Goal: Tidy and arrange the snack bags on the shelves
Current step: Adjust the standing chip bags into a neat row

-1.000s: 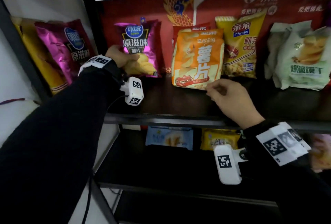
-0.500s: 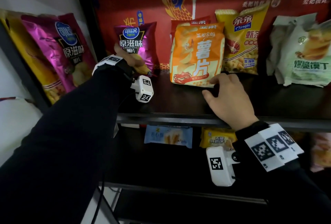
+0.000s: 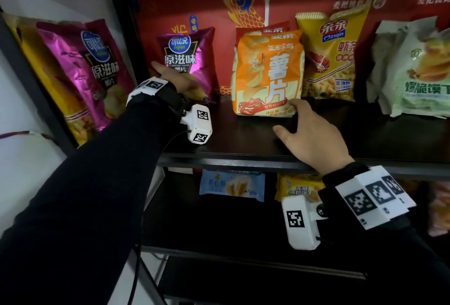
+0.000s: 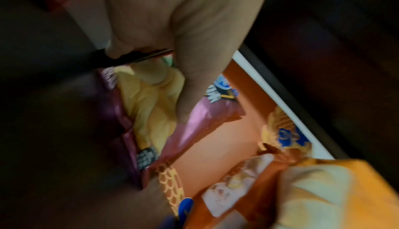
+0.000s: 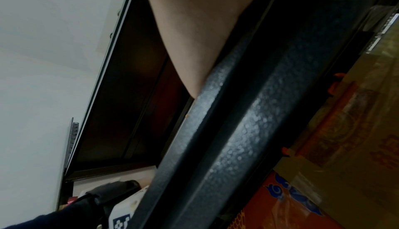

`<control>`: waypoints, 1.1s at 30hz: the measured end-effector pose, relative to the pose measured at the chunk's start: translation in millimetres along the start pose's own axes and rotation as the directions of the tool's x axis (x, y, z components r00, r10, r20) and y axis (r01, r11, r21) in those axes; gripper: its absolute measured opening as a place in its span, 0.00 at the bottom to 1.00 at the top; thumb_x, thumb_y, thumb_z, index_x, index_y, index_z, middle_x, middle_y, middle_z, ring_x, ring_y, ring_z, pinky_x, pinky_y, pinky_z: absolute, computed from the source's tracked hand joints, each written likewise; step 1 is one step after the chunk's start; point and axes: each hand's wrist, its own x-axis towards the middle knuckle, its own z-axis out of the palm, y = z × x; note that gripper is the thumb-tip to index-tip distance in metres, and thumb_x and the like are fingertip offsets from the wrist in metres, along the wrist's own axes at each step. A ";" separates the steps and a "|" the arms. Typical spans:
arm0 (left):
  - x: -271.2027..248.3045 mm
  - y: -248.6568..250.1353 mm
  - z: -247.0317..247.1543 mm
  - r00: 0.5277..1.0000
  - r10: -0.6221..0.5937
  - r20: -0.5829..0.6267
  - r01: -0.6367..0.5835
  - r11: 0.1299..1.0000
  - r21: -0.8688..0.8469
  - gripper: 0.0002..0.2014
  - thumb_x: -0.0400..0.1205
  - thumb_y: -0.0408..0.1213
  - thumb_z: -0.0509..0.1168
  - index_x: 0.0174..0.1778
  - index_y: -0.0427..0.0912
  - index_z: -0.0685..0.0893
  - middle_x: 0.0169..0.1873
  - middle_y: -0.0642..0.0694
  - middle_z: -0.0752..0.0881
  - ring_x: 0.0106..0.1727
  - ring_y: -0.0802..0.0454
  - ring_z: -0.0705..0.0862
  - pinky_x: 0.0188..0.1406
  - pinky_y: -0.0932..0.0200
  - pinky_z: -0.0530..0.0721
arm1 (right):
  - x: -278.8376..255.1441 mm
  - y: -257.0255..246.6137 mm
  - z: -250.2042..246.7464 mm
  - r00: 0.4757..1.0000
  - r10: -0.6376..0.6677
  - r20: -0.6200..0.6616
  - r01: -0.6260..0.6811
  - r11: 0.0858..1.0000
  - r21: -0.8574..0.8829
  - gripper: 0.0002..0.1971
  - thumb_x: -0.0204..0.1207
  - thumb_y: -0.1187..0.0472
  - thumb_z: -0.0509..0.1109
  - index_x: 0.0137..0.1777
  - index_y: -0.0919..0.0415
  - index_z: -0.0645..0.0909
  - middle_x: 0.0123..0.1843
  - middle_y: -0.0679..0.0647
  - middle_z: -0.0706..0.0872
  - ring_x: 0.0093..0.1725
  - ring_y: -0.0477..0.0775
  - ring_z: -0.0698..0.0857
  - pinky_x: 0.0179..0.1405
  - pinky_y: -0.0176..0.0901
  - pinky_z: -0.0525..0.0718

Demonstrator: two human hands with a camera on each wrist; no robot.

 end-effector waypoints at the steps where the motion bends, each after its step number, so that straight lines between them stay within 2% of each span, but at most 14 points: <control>1: -6.3 3.5 -4.2 1.000 -0.004 0.002 0.004 1.000 0.007 0.59 0.71 0.44 0.79 0.84 0.36 0.40 0.81 0.32 0.59 0.80 0.37 0.64 0.79 0.45 0.65 | -0.1 0.1 -0.2 1.000 0.000 0.000 0.000 1.000 0.005 0.32 0.79 0.45 0.65 0.79 0.54 0.59 0.71 0.57 0.79 0.66 0.64 0.80 0.59 0.57 0.79; 4: -30.5 8.9 -18.9 0.993 0.120 -0.017 -0.121 0.987 -0.101 0.59 0.72 0.39 0.78 0.83 0.34 0.37 0.79 0.33 0.64 0.77 0.42 0.70 0.73 0.56 0.71 | 0.4 1.2 -0.8 1.000 0.011 0.003 -0.011 0.998 0.055 0.33 0.79 0.46 0.66 0.80 0.54 0.60 0.74 0.58 0.76 0.69 0.64 0.77 0.62 0.57 0.78; 5: -41.7 8.4 -25.4 0.983 0.179 -0.030 -0.181 0.964 -0.192 0.55 0.72 0.36 0.78 0.83 0.33 0.43 0.77 0.36 0.68 0.75 0.45 0.73 0.71 0.60 0.73 | 0.3 1.8 -1.4 1.000 0.019 0.002 -0.019 0.996 0.085 0.33 0.79 0.46 0.66 0.80 0.54 0.60 0.75 0.57 0.75 0.70 0.64 0.77 0.63 0.57 0.77; 8: -77.7 -6.2 -53.4 0.952 0.277 -0.133 -0.307 0.854 -0.420 0.40 0.75 0.31 0.75 0.80 0.35 0.61 0.70 0.41 0.77 0.69 0.51 0.79 0.68 0.58 0.79 | 0.1 0.3 -1.6 0.999 0.016 -0.046 -0.008 0.983 0.185 0.30 0.78 0.50 0.68 0.78 0.56 0.64 0.74 0.59 0.74 0.69 0.63 0.77 0.63 0.56 0.77; 11: -113.2 -34.0 -87.9 0.917 0.295 -0.268 -0.394 0.772 -0.499 0.19 0.79 0.30 0.70 0.65 0.42 0.78 0.52 0.51 0.86 0.46 0.64 0.86 0.45 0.70 0.84 | 1.8 -19.6 1.4 0.984 -0.033 -0.175 0.094 0.931 0.353 0.23 0.79 0.57 0.69 0.72 0.60 0.72 0.70 0.59 0.78 0.65 0.59 0.79 0.61 0.46 0.77; 13: -132.0 -56.0 -109.4 0.870 0.287 -0.400 -0.464 0.749 -0.473 0.11 0.79 0.27 0.67 0.53 0.45 0.81 0.44 0.52 0.87 0.41 0.64 0.85 0.45 0.67 0.84 | 5.1 -51.0 6.4 0.973 -0.088 -0.214 0.181 0.866 0.466 0.17 0.78 0.59 0.70 0.66 0.61 0.77 0.62 0.56 0.82 0.57 0.53 0.82 0.53 0.34 0.74; 15: -141.7 -73.3 -122.5 0.814 0.253 -0.523 -0.490 0.783 -0.383 0.12 0.78 0.26 0.67 0.52 0.46 0.78 0.46 0.51 0.85 0.47 0.60 0.84 0.55 0.63 0.83 | 9.1 -92.8 13.6 0.970 -0.180 -0.163 0.241 0.791 0.562 0.14 0.77 0.61 0.71 0.62 0.62 0.80 0.55 0.52 0.84 0.53 0.48 0.82 0.52 0.29 0.73; 17: -142.4 -81.9 -123.6 0.782 0.256 -0.568 -0.461 0.850 -0.252 0.15 0.78 0.30 0.69 0.58 0.42 0.75 0.52 0.47 0.82 0.52 0.56 0.82 0.58 0.62 0.81 | 12.4 -134.2 20.7 0.961 -0.268 -0.069 0.252 0.741 0.622 0.14 0.76 0.61 0.72 0.60 0.62 0.82 0.55 0.51 0.84 0.53 0.45 0.81 0.53 0.27 0.73; 20: -131.1 -85.0 -108.0 0.828 0.263 -0.495 -0.358 0.928 -0.104 0.21 0.81 0.37 0.68 0.67 0.32 0.72 0.60 0.40 0.82 0.60 0.47 0.82 0.59 0.58 0.80 | 13.6 -178.6 33.5 0.934 -0.349 0.077 0.215 0.720 0.660 0.14 0.77 0.59 0.72 0.60 0.62 0.83 0.51 0.47 0.84 0.54 0.47 0.81 0.56 0.31 0.75; 23: -115.4 -81.4 -96.7 0.881 0.147 -0.450 -0.194 0.979 -0.059 0.27 0.84 0.42 0.63 0.74 0.31 0.64 0.68 0.35 0.78 0.67 0.38 0.79 0.63 0.50 0.78 | 13.1 -196.7 46.7 0.924 -0.343 0.168 0.149 0.730 0.667 0.12 0.77 0.57 0.71 0.59 0.59 0.84 0.41 0.42 0.79 0.50 0.45 0.79 0.47 0.34 0.74; 25: -104.7 -79.1 -96.0 0.896 0.105 -0.432 -0.106 0.994 0.021 0.28 0.83 0.43 0.64 0.73 0.32 0.63 0.67 0.34 0.78 0.65 0.37 0.80 0.57 0.50 0.78 | 13.3 -196.5 54.1 0.915 -0.337 0.221 0.106 0.731 0.674 0.13 0.78 0.56 0.70 0.59 0.60 0.85 0.38 0.42 0.79 0.44 0.43 0.79 0.37 0.33 0.74; 27: -97.2 -76.7 -100.2 0.913 0.106 -0.394 -0.070 0.992 0.106 0.25 0.82 0.41 0.66 0.70 0.34 0.67 0.64 0.36 0.81 0.62 0.38 0.82 0.47 0.53 0.76 | 13.8 -190.1 58.4 0.907 -0.329 0.262 0.069 0.730 0.680 0.12 0.78 0.57 0.70 0.58 0.61 0.85 0.36 0.40 0.77 0.39 0.38 0.78 0.35 0.29 0.72; 30: -102.2 -77.5 -113.7 0.908 0.161 -0.387 -0.125 0.985 0.118 0.21 0.79 0.41 0.69 0.64 0.36 0.75 0.60 0.39 0.85 0.59 0.39 0.84 0.46 0.57 0.76 | 17.5 -174.0 55.9 0.905 -0.296 0.305 0.013 0.736 0.677 0.13 0.79 0.56 0.70 0.61 0.58 0.83 0.44 0.43 0.81 0.52 0.45 0.80 0.43 0.34 0.76; 33: -131.5 -89.8 -133.7 0.836 0.255 -0.486 -0.304 0.952 -0.024 0.14 0.77 0.39 0.71 0.56 0.41 0.80 0.50 0.44 0.86 0.52 0.43 0.85 0.51 0.53 0.81 | 28.2 -162.7 45.1 0.891 -0.267 0.366 -0.071 0.715 0.695 0.11 0.80 0.54 0.68 0.60 0.53 0.81 0.57 0.49 0.82 0.59 0.47 0.79 0.40 0.37 0.76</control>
